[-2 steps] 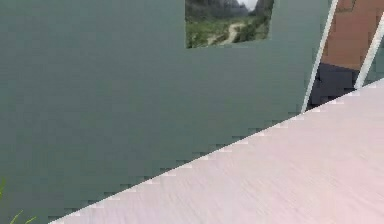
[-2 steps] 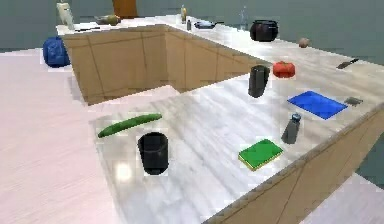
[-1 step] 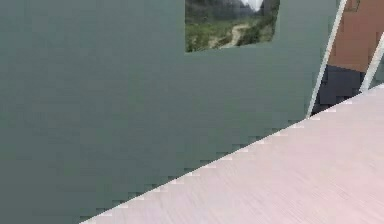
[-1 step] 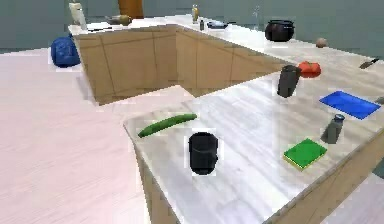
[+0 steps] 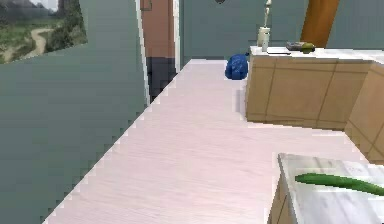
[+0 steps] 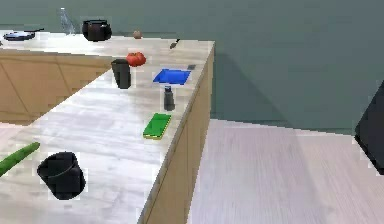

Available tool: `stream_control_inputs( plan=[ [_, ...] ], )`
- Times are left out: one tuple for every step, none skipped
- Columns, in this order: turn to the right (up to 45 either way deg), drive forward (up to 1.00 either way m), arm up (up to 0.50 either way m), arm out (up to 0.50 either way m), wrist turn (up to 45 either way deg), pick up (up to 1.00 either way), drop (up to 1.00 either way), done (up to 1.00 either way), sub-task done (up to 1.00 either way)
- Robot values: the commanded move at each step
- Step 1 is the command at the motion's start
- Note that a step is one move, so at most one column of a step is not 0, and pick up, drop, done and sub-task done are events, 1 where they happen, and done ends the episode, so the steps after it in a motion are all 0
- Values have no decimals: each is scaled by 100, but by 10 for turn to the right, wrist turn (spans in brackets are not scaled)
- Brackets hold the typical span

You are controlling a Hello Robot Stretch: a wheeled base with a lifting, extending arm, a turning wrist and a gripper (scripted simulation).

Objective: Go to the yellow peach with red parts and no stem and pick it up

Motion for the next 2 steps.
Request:
stream_control_inputs(
  plan=[
    [90,0,0,0,0,0,0,0,0],
    [0,80,0,0,0,0,0,0,0]
  ],
)
